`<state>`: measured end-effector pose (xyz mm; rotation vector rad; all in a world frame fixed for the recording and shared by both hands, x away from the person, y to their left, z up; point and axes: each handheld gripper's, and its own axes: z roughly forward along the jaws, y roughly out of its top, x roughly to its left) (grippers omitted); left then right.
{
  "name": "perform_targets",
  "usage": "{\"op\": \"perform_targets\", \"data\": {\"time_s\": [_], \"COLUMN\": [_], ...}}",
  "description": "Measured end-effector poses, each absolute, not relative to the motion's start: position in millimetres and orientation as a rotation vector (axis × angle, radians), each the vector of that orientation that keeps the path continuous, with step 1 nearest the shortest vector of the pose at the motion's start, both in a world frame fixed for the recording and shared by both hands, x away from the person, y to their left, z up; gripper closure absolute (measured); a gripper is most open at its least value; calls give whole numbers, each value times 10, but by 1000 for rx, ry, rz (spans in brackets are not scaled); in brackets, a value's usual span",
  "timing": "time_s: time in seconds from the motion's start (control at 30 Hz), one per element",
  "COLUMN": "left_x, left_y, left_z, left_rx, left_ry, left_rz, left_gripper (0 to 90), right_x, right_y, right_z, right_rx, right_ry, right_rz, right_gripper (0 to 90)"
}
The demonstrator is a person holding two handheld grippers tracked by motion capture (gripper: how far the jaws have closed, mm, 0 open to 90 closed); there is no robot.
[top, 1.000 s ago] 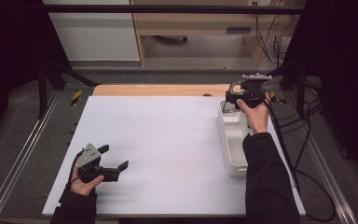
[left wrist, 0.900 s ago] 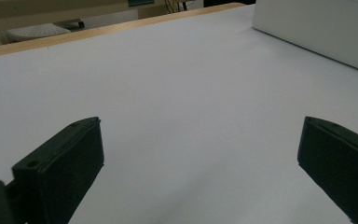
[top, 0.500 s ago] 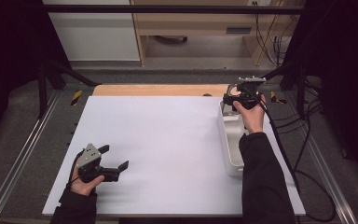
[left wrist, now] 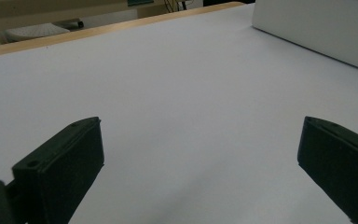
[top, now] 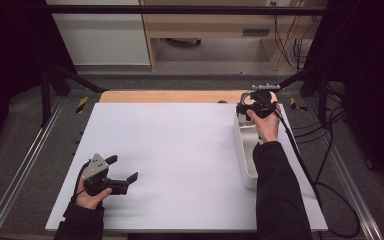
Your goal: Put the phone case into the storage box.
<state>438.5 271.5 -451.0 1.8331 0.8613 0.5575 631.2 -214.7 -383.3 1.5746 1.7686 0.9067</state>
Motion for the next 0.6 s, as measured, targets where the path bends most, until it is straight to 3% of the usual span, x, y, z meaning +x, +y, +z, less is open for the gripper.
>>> {"op": "perform_targets", "data": {"time_s": [0.6], "left_x": [4385], "left_y": [2713], "left_z": [-4511], "left_rx": [1835], "left_ry": [860], "left_rz": [557], "left_gripper": [0], "right_x": [6345], "right_y": [-2149], "right_z": [-3955], "right_rx": [1585], "right_ry": [1784], "right_rz": [892], "right_gripper": [114]}}
